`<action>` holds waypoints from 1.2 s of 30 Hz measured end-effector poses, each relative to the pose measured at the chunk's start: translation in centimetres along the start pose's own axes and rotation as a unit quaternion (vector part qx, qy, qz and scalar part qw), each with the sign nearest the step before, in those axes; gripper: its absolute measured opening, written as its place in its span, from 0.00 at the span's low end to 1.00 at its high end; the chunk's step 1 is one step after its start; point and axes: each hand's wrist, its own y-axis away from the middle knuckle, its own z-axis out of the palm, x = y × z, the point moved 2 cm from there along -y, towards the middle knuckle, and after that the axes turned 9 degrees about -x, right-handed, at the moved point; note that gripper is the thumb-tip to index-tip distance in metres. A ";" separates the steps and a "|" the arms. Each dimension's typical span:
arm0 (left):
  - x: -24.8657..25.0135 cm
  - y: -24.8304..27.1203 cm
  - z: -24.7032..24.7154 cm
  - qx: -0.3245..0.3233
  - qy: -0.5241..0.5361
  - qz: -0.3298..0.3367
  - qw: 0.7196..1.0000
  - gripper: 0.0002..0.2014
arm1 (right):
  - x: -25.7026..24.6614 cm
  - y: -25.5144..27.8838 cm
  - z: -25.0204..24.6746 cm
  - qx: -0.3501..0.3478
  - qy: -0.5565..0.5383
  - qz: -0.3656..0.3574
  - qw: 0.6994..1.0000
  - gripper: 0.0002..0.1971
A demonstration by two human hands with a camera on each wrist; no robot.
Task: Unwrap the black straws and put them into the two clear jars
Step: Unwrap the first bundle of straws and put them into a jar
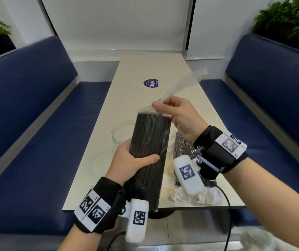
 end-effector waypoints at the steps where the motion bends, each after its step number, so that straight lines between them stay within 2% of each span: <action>1: 0.0 0.1 0.1 -0.004 -0.006 0.000 1.000 0.19 | -0.1 0.0 0.0 -0.001 0.017 -0.004 1.000 0.06; 5: 0.0 -0.1 0.2 0.004 0.000 -0.002 1.000 0.18 | -0.6 -0.1 -0.3 0.005 -0.029 -0.029 0.999 0.09; 8: 0.1 -0.2 0.1 0.007 0.007 -0.001 1.000 0.17 | -0.3 0.2 -0.3 0.022 -0.075 -0.010 0.997 0.08; 9: 0.1 -0.2 0.1 0.005 0.005 0.000 1.000 0.17 | -0.1 0.3 -0.2 0.025 -0.054 0.002 0.998 0.06; 11: 0.1 0.0 0.3 -0.006 -0.004 0.000 1.000 0.18 | 0.2 0.4 -0.3 0.038 0.020 0.018 0.999 0.10; 13: 0.0 0.1 0.6 -0.010 -0.008 -0.001 1.000 0.18 | 0.0 0.4 -0.5 0.048 0.037 0.016 0.998 0.11; 16: -0.1 0.2 0.8 -0.012 -0.013 -0.005 1.000 0.18 | -0.2 0.4 -0.7 0.033 -0.058 -0.004 0.998 0.10; 18: 0.0 0.2 0.9 -0.008 -0.008 -0.007 1.000 0.18 | -0.2 0.5 -0.6 0.033 -0.097 0.008 0.995 0.06; 19: -0.1 0.2 0.9 -0.007 -0.006 -0.008 1.000 0.18 | 0.0 0.6 -0.6 0.038 -0.077 0.016 0.996 0.05; 22: -0.1 0.5 1.1 -0.012 -0.020 -0.006 1.000 0.20 | -0.1 0.8 -0.7 0.047 0.026 0.007 0.999 0.11; 24: -0.1 0.6 1.1 -0.010 -0.023 -0.010 1.000 0.21 | -0.4 0.8 -0.8 0.047 0.016 -0.007 0.999 0.10; 26: 0.0 0.5 1.1 -0.007 -0.020 -0.013 1.000 0.20 | -0.4 0.6 -0.8 0.059 -0.034 -0.009 0.998 0.05; 28: 0.1 0.3 1.0 -0.003 -0.020 -0.012 1.000 0.21 | -0.1 0.5 -0.7 0.064 -0.078 -0.009 0.995 0.06; 32: 0.2 0.4 0.5 0.008 -0.013 -0.009 1.000 0.20 | 0.4 0.9 -0.1 0.045 -0.039 0.008 0.998 0.06; 34: 0.2 0.6 0.5 -0.003 -0.027 -0.009 1.000 0.20 | -0.2 0.8 -0.3 0.046 -0.009 0.003 0.999 0.11; 36: 0.1 0.8 0.6 -0.006 -0.029 -0.014 0.999 0.21 | -0.8 0.3 -0.8 0.054 -0.028 -0.004 0.998 0.11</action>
